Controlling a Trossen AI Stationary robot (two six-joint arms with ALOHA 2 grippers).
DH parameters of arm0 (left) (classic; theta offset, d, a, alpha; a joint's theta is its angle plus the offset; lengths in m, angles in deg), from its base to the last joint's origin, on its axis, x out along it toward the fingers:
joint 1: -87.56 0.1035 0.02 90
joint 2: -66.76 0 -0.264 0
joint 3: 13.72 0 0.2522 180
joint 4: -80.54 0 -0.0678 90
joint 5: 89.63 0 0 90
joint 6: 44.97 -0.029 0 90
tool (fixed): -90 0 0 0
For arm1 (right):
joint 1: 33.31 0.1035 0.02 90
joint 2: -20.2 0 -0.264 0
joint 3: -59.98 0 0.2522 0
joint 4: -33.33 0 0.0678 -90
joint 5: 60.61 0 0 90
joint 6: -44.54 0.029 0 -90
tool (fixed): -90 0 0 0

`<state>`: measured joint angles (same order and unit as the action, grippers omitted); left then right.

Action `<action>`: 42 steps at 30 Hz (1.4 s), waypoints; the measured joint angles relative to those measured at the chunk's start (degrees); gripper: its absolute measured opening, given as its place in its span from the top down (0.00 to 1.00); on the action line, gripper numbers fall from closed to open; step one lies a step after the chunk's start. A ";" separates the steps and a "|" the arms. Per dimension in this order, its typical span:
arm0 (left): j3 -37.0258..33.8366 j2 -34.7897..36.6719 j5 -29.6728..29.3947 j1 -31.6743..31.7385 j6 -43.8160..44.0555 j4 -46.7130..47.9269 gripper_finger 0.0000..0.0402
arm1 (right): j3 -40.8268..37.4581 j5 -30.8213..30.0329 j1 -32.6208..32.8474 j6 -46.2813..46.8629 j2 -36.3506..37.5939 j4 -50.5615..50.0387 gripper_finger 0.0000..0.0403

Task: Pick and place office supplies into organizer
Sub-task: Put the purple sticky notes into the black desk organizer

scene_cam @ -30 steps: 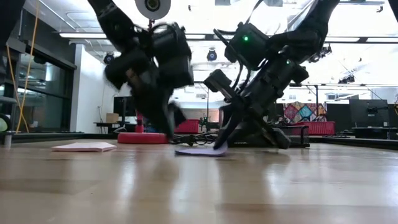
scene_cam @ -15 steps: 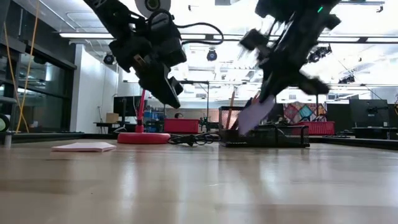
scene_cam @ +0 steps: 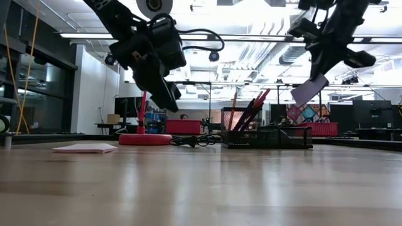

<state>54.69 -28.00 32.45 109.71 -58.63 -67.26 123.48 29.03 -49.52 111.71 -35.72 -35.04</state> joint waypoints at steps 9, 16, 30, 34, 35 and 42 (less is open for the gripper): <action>2.22 0.04 1.95 -0.02 5.05 0.22 0.67 | 0.00 13.36 -22.48 -23.96 -1.90 0.01 1.00; 5.35 0.04 1.05 -0.02 6.47 0.18 0.68 | 0.00 23.57 -34.82 -36.85 -7.51 3.88 1.00; 6.80 0.04 0.13 -0.04 6.59 1.33 0.68 | 8.52 30.56 -38.96 -50.12 -29.32 5.64 1.00; 6.80 0.04 -0.70 -0.04 6.57 1.45 0.69 | 16.14 29.63 -38.94 -52.43 -35.85 1.32 1.00; 6.80 0.04 -0.75 -0.04 6.59 1.44 0.68 | 17.94 29.34 -38.89 -52.69 -37.34 -0.44 1.00; 6.80 0.05 -2.61 -0.04 6.48 1.32 0.68 | 24.32 26.22 -37.33 -57.38 -42.32 -10.61 1.00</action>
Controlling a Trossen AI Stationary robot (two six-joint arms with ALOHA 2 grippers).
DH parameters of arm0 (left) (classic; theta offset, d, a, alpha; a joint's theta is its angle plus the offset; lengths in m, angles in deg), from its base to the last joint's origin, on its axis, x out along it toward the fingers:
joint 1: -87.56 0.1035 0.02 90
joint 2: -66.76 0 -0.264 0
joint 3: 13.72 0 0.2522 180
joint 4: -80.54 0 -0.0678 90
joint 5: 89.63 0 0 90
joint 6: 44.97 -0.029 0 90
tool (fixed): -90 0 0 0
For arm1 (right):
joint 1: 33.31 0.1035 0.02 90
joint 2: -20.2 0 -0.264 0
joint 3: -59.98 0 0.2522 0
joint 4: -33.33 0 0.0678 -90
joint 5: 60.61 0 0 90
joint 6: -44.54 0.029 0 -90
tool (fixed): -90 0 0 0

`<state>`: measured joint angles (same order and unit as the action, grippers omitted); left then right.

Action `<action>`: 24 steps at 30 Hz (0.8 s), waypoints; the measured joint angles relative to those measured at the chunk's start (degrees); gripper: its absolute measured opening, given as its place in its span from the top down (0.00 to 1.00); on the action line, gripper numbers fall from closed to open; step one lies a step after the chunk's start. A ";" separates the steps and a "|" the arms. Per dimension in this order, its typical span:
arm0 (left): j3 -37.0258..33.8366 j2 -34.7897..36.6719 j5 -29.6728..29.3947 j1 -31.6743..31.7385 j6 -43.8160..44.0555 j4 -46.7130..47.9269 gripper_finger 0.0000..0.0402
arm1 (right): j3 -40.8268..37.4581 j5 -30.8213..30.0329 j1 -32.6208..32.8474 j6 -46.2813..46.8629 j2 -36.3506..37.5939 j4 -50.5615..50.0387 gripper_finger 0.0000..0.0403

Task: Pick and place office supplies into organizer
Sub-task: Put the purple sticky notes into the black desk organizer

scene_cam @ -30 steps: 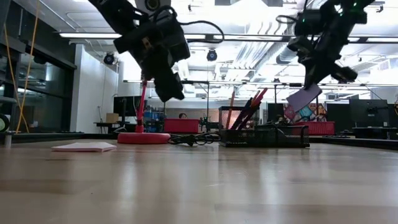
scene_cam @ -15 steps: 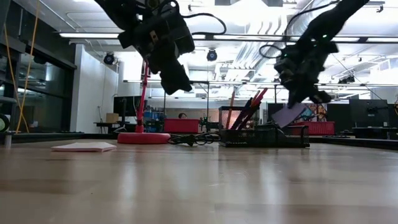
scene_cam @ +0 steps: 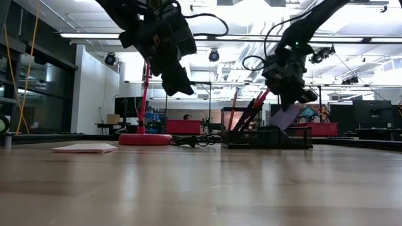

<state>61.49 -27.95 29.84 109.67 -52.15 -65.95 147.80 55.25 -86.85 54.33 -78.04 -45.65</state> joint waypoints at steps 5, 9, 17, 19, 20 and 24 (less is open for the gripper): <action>0.00 0.01 -1.87 0.02 -0.07 -0.41 0.68 | 0.00 -0.50 1.26 0.43 0.51 -0.94 1.00; 0.00 0.01 -2.09 0.02 -0.07 -0.53 0.69 | -0.65 -0.73 2.32 1.31 -0.08 0.45 1.00; 0.00 0.01 -2.09 0.02 -0.22 -2.10 0.68 | -3.94 0.53 3.05 4.75 -0.06 5.42 1.00; 0.00 0.01 -2.09 0.02 -0.20 -2.31 0.69 | -5.12 0.95 3.33 5.33 -0.06 6.88 1.00; 0.00 0.01 -2.08 0.02 -0.20 -2.34 0.69 | -5.73 0.96 3.53 5.98 -0.06 7.91 1.00; 0.00 0.01 -2.07 0.02 -0.22 -2.32 0.68 | -7.58 1.79 4.61 8.60 -0.06 12.29 1.00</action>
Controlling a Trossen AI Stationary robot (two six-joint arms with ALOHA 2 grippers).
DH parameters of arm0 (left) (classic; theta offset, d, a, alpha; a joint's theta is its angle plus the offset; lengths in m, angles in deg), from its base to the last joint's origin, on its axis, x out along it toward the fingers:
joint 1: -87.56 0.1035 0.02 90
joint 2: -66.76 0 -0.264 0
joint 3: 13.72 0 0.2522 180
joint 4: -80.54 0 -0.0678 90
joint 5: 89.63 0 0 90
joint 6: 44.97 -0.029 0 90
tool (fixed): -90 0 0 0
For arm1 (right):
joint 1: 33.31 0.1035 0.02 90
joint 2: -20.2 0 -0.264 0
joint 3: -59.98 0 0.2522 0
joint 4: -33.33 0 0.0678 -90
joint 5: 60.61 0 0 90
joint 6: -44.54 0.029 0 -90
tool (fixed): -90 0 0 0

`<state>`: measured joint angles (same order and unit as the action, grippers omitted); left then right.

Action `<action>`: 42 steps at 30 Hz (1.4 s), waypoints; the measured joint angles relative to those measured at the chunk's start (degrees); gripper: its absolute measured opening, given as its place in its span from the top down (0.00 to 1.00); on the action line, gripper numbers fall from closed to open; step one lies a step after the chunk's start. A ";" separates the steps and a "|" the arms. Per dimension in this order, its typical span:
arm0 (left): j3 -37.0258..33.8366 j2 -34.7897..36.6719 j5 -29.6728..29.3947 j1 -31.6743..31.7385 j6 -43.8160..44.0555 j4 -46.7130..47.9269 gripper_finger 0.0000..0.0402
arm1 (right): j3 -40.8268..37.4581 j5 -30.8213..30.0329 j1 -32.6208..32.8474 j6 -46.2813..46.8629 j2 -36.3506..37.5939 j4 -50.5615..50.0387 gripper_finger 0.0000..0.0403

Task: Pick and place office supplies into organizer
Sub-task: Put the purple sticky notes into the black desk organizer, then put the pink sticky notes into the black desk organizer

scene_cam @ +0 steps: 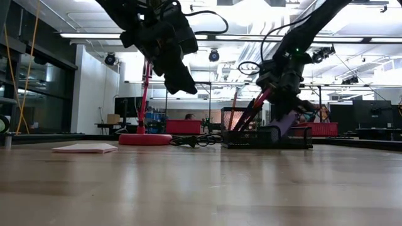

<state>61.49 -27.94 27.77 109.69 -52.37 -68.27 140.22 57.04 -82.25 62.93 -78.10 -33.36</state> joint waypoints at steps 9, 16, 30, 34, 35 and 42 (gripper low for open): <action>0.00 0.00 0.39 0.00 0.08 0.03 0.68 | -3.26 0.64 0.60 1.54 0.17 2.76 1.00; 0.00 0.00 0.42 0.00 0.17 0.05 0.68 | -3.56 0.31 1.00 1.83 0.15 4.83 0.93; 0.00 0.00 0.70 0.00 0.23 -0.02 0.68 | -2.84 -3.80 0.44 3.22 0.20 1.44 0.51; 0.00 0.00 -0.33 -0.02 -0.82 0.38 0.69 | 0.29 -5.83 0.29 3.26 -0.09 -2.67 0.50; 0.00 0.00 -0.82 -0.02 -1.34 1.06 0.69 | 1.28 -5.78 0.51 3.26 -0.11 -4.22 0.51; 0.00 0.02 -6.30 -0.02 -10.21 12.00 0.73 | 7.27 -14.08 4.95 1.93 -0.07 -16.17 0.56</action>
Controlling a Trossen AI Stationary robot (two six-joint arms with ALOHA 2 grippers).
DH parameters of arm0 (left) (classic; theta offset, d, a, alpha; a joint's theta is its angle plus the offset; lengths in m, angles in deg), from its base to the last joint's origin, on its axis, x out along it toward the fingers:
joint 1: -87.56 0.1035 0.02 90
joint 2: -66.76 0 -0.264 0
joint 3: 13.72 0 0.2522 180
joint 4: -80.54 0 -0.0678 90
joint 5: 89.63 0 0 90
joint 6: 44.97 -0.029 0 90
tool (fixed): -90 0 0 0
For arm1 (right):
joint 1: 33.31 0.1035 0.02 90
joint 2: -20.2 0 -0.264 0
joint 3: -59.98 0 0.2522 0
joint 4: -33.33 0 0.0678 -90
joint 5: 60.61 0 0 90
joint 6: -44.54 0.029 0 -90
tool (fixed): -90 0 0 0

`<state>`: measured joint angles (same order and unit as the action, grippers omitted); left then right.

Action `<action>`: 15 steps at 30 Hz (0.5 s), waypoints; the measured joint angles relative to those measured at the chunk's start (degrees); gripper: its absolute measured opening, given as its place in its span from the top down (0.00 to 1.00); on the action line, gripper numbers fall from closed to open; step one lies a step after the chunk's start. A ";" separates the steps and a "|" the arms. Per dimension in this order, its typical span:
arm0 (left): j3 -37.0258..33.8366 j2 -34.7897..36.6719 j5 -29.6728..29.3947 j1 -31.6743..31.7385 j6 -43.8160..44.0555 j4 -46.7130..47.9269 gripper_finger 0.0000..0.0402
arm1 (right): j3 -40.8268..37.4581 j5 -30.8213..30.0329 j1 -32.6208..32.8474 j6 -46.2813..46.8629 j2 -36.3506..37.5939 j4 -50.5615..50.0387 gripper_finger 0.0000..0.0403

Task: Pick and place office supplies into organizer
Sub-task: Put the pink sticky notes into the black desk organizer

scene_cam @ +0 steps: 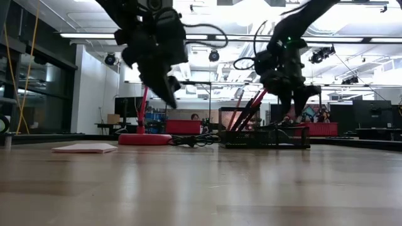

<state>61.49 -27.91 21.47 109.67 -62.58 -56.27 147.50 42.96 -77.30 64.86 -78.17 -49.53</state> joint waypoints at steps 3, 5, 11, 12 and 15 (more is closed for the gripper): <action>0.00 0.00 -1.09 0.00 -3.69 4.46 0.80 | 0.73 -3.99 2.79 1.26 0.20 -4.02 0.58; 0.00 0.00 -1.18 0.02 -5.65 6.52 0.88 | 0.31 -4.00 5.13 3.67 0.72 -4.86 0.59; 0.00 0.00 -1.31 0.00 -8.22 9.27 0.97 | -1.20 -3.83 14.39 13.16 2.45 0.56 0.60; 0.00 0.00 -1.25 0.00 -8.90 9.36 0.96 | -1.20 -3.73 16.15 14.87 2.45 2.49 0.60; 0.00 0.02 -2.89 0.00 -13.52 13.00 0.99 | -1.20 -3.82 21.30 20.06 2.43 9.56 0.60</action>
<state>61.49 -27.89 18.59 109.67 -76.11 -43.26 146.29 39.14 -56.00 84.92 -75.74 -39.97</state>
